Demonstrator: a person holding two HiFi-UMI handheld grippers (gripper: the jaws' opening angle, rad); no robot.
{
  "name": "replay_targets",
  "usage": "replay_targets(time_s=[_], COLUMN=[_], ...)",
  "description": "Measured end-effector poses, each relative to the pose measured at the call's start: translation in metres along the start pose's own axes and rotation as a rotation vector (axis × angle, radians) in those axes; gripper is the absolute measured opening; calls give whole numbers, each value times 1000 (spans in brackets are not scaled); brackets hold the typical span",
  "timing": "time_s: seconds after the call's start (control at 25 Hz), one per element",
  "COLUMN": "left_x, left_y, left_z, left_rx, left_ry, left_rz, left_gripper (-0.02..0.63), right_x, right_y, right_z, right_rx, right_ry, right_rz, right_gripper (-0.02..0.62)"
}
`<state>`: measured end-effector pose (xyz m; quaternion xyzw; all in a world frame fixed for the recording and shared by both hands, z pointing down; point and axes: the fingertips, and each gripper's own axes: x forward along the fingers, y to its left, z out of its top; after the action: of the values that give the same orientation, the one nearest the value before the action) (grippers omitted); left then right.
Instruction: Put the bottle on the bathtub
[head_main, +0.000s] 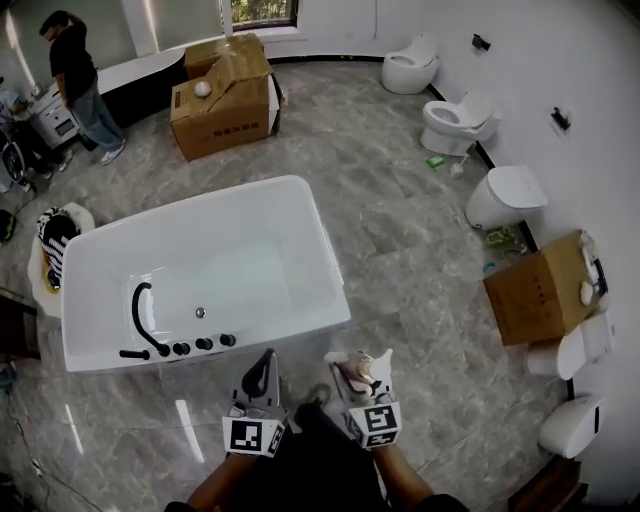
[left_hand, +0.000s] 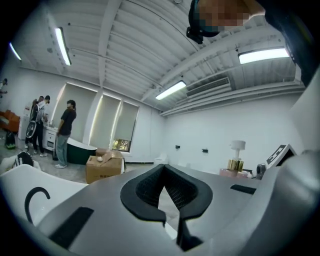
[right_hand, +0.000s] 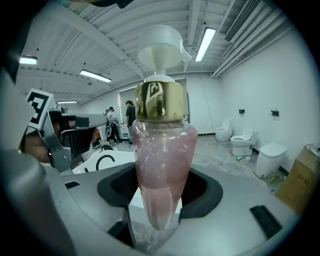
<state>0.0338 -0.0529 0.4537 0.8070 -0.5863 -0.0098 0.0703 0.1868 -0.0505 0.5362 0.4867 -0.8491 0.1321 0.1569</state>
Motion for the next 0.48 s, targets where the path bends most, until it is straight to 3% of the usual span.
replay_targets(time_s=[0.2, 0.48], left_x=[13, 49], left_y=[-6, -16], left_z=[-9, -23], left_rx=[14, -11], left_ry=[23, 42], left_rz=[27, -7], left_gripper=[14, 14], right_x=[35, 85], right_y=[-28, -59], right_z=[-24, -56], right_rx=[17, 22], right_ry=[53, 122], right_rz=[17, 7], right_gripper=[235, 235])
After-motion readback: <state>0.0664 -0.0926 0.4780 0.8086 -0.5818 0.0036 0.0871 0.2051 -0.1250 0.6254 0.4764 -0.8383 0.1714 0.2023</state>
